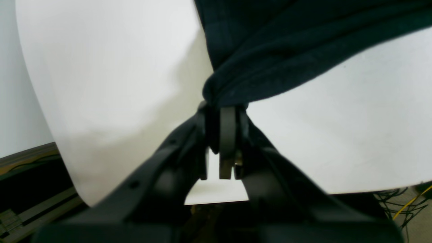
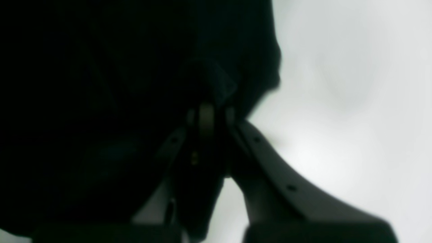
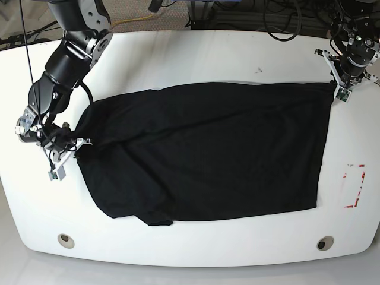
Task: Fold the T-shirt properly
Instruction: 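Lay the shirt flat and drag both grippers back toward the robot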
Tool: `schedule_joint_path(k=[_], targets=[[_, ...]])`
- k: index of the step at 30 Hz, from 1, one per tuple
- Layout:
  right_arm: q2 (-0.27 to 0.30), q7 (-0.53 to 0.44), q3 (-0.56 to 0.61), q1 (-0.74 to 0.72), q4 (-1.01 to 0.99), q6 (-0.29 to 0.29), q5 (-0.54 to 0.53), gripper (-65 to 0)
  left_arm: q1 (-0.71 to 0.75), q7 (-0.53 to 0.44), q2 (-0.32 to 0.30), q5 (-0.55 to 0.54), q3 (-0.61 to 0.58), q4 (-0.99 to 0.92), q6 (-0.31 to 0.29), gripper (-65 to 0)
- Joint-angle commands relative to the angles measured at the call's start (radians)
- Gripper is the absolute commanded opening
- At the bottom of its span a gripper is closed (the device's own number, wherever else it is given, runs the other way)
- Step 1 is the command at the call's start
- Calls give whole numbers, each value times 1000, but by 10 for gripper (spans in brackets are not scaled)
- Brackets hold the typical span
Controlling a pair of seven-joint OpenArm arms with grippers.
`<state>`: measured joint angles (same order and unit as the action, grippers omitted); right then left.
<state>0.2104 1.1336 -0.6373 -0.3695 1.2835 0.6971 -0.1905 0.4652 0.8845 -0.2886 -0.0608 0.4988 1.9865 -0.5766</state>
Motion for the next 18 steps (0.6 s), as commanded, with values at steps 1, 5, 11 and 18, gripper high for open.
schedule_joint_path(k=[1, 5, 11, 18], targets=[[17, -43, 0, -116, -98, 1, -8, -650, -1, -14, -16, 5, 8, 17, 7, -650], [19, -94, 0, -176, -219, 1, -7, -575, -3, -17, -18, 5, 8, 17, 7, -650], [34, -79, -9, -155, -232, 1, -19, -233, -7, -18, -18, 5, 7, 17, 7, -650], [70, 38, -77, 46, -14, 1, -215, -205, -9, -18, -18, 5, 4, 17, 7, -650]])
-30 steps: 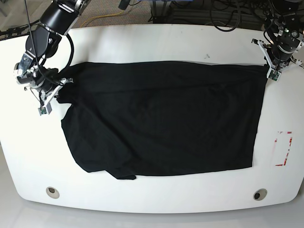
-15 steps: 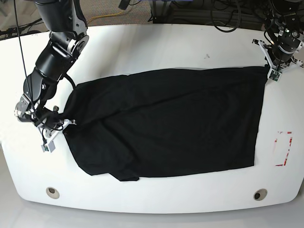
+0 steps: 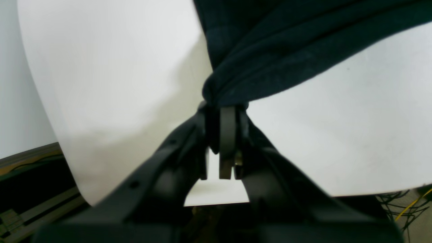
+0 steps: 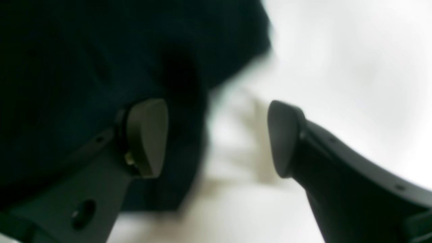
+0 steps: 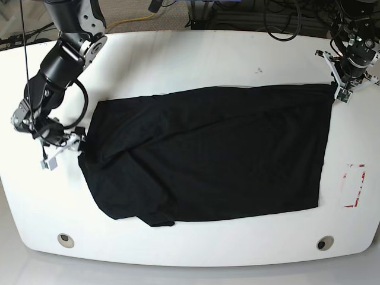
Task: Fold the T-shirt properly
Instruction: 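Lay the shirt flat and drag both grippers back toward the robot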
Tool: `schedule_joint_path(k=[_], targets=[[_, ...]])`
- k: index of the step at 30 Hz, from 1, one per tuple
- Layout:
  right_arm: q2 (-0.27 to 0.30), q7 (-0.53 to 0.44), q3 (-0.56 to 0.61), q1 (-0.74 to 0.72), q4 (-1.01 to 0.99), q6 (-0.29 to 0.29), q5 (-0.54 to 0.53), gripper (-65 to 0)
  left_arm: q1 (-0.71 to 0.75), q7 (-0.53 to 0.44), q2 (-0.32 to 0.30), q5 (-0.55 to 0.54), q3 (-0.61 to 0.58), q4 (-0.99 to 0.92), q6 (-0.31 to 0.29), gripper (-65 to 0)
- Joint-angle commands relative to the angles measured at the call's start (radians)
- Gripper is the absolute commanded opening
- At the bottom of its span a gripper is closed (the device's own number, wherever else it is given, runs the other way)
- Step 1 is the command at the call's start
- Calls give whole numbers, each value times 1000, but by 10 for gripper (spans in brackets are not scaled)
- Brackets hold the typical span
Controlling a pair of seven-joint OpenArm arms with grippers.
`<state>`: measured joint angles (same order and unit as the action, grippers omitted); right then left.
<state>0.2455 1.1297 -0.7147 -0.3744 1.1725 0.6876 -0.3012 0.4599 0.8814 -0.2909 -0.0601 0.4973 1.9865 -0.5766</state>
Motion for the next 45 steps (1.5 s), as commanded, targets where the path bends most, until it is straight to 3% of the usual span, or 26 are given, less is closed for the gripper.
schedule_joint_path(k=[1, 5, 10, 16, 25, 26, 29, 32, 33, 40, 45], targets=[[41, 49, 2, 84, 122, 11, -137, -205, -3, -15, -15, 4, 4, 17, 7, -650], [58, 56, 2, 231, 160, 11, -264, -205, -3, -15, -15, 4, 1, 17, 7, -650], [48, 51, 4, 305, 159, 11, -270, -205, -3, -15, -15, 4, 1, 15, 4, -650], [-21, 51, 5, 321, 162, 11, -264, -205, -3, -15, -15, 4, 1, 15, 4, -650], [-74, 19, 103, 318, 157, 11, -264, -217, -3, -15, -15, 4, 1, 15, 4, -650], [-87, 10, 105, 318, 157, 11, -264, -236, -3, -15, -15, 4, 1, 15, 4, -650], [-99, -23, 105, 318, 156, 11, -263, -384, -3, -17, -15, 4, 1, 15, 4, -650], [-99, -30, 105, 320, 165, 11, -264, -612, -5, -17, -15, 4, -1, 15, 4, -650], [-97, -30, 103, 321, 172, 11, -264, -650, -6, -17, -15, 4, -1, 15, 4, -650], [-64, -26, 91, 412, 369, 11, -266, -650, -40, -17, -9, -2, -1, 18, 2, -650], [-61, 20, 16, 533, 573, 11, -264, -650, -56, -35, -4, -7, -18, 18, 0, -650]])
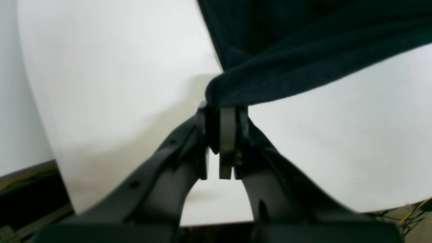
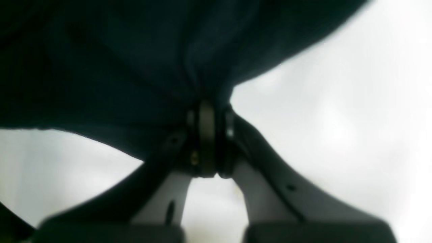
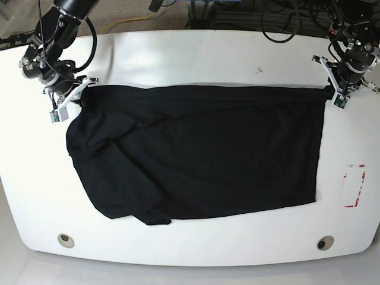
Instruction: Fold the T-shirt properly
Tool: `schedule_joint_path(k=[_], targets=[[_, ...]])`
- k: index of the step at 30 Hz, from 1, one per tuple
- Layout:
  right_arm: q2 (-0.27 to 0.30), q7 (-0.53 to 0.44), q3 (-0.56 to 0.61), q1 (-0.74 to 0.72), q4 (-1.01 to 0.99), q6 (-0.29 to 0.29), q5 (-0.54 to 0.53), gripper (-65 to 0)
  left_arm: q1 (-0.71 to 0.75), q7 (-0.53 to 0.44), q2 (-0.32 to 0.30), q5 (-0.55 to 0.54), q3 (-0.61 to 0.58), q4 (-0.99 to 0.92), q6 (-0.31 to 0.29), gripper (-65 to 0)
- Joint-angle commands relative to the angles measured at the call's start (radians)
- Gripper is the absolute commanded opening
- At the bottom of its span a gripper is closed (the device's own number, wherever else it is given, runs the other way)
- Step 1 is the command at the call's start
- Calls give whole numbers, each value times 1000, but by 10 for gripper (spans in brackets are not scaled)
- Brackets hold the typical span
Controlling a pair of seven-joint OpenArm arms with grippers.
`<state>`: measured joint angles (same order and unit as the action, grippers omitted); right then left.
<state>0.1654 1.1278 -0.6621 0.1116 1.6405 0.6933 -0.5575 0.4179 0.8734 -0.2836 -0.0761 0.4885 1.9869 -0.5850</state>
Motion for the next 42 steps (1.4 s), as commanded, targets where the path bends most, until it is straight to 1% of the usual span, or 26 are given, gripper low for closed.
schedule_joint_path(k=[1, 3, 5, 8, 11, 12, 16, 18, 20, 22, 24, 26, 29, 32, 35, 39, 40, 42], targets=[[20, 33, -57, 72, 139, 5, -8, -650, -14, -53, -1, 9, -24, 18, 9, -650], [20, 36, -80, 115, 188, 5, -8, -650, -14, -99, 25, 19, -44, 16, 13, -650], [20, 36, -84, 136, 217, 5, -8, -650, -18, -107, 44, 20, -66, 15, 20, -650], [21, 34, -84, 121, 229, 5, -6, -650, -58, -105, 80, 20, -135, 15, 82, -650], [62, 34, -84, 49, 217, 5, -6, -650, -113, -104, 91, 20, -212, 15, 156, -650], [69, 34, -83, 26, 208, 5, -6, -650, -133, -104, 91, 20, -235, 15, 176, -650], [112, 34, -81, -106, 126, 5, -6, -650, -219, -102, 91, 20, -330, 15, 259, -649], [139, 34, -81, -178, 59, 5, -6, -650, -267, -101, 91, 20, -371, 15, 290, -649], [168, 34, -81, -252, -10, 5, -6, -650, -319, -82, 91, 20, -394, 13, 307, -649], [187, 34, -74, -307, -62, 5, -6, -650, -377, -47, 93, 20, -396, 2, 307, -649], [214, 31, -28, -373, -112, 5, -6, -650, -452, -3, 93, 20, -396, -8, 308, -649], [237, 24, 3, -415, -133, 5, -6, -650, -498, 16, 93, 20, -394, -11, 308, -649], [277, -15, 74, -491, -184, 5, -6, -650, -600, 39, 93, 20, -394, -11, 308, -649], [323, -22, 158, -594, -240, 5, -5, -650, -710, 88, 86, 20, -391, -11, 308, -649], [352, -28, 226, -686, -290, -14, -5, -650, -810, 119, 82, 20, -390, -11, 308, -649], [402, -58, 356, -833, -359, -22, -5, -650, -936, 128, 40, 20, -390, -10, 308, -649], [414, -58, 399, -889, -379, -22, -5, -650, -977, 128, 33, 20, -390, -10, 308, -649], [426, -59, 454, -959, -402, -22, -5, -650, -1034, 128, 14, 20, -373, -10, 308, -649]])
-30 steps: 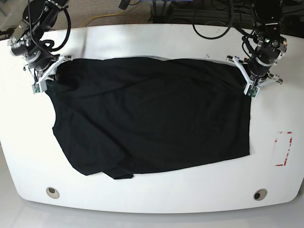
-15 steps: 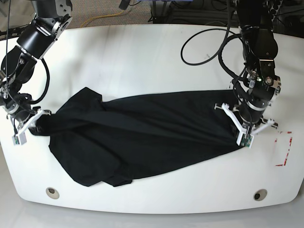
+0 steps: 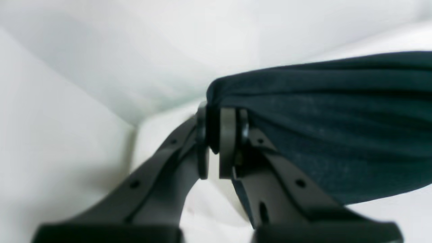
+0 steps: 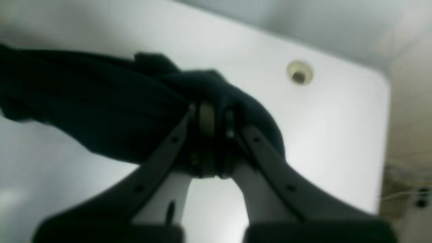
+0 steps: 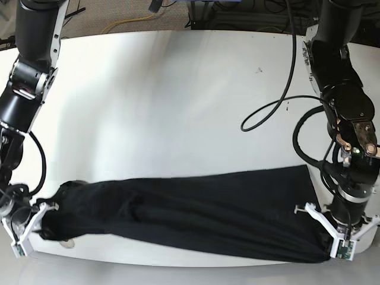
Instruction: Fold the T-shirt properly
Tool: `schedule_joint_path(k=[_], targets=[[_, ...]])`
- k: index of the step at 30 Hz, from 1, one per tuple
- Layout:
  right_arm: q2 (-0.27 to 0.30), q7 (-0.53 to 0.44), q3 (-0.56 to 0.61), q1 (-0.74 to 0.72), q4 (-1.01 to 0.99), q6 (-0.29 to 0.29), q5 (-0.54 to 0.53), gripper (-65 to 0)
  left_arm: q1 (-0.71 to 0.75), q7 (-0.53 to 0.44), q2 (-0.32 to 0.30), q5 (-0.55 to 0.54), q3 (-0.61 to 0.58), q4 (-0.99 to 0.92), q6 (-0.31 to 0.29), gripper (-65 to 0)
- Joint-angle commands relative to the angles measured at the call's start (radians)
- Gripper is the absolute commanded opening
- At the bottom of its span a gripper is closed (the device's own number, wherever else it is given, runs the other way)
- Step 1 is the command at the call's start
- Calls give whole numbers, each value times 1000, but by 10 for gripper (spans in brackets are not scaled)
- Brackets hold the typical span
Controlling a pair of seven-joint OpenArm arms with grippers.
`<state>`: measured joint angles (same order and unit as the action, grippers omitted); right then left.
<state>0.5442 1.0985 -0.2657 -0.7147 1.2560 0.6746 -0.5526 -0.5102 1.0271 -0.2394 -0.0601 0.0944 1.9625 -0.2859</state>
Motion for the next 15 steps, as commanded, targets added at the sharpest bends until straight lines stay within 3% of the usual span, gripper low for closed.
schedule_joint_path(k=[1, 7, 10, 15], targets=[[55, -30, 82, -167, -23, -3, -10, -650, -130, -18, -44, 4, 32, 15, 9, -649], [109, -4, 239, -386, -22, -2, -19, -650, -310, 14, -120, -4, 52, 13, 7, -647], [115, 42, 259, -454, -22, 6, -19, -650, -353, 14, -154, -5, 52, 13, 4, -647], [116, 75, 257, -455, 17, 21, -22, -650, -324, 14, -157, -2, 52, 21, -74, -647]])
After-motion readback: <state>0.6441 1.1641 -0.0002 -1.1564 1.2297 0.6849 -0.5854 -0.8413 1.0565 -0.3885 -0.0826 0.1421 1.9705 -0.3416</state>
